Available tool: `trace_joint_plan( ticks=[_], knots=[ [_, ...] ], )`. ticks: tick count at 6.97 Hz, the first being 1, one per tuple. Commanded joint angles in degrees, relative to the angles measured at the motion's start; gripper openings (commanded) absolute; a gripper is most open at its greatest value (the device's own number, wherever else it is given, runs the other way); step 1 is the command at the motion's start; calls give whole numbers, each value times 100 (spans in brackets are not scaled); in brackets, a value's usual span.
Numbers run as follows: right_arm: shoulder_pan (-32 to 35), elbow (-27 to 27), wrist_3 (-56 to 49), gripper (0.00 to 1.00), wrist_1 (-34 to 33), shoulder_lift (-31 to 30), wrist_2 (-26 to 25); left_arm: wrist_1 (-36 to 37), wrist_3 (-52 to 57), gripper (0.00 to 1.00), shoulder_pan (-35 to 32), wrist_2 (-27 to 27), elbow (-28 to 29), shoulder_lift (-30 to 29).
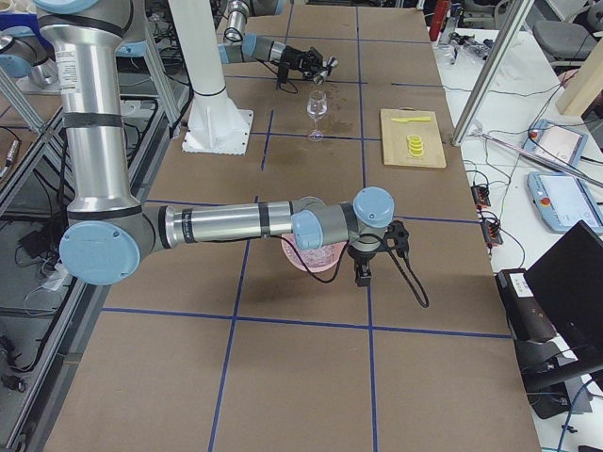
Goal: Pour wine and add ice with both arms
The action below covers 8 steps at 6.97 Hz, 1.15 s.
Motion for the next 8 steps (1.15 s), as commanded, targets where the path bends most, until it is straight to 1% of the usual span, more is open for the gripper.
trace_joint_plan(
  ticks=[1,2,3,4,5,6,8],
  knots=[
    [-5,23,1,100,0,48,0,-551,-381,0,-80,0,-8,78],
    [-5,23,-8,100,9,66,0,-622,-428,0,-90,0,-25,279],
    [4,31,1,100,0,127,0,-1257,-498,0,-98,0,-25,611],
    [4,58,10,100,9,136,0,-2099,-907,0,-98,0,-25,1111],
    [4,75,18,100,9,162,0,-2630,-946,0,-98,-9,-25,1481],
    [4,75,18,100,9,171,0,-3418,-964,0,-98,-9,-25,1911],
    [12,75,18,100,9,171,-9,-4676,-964,0,-90,0,9,3384]
  ],
)
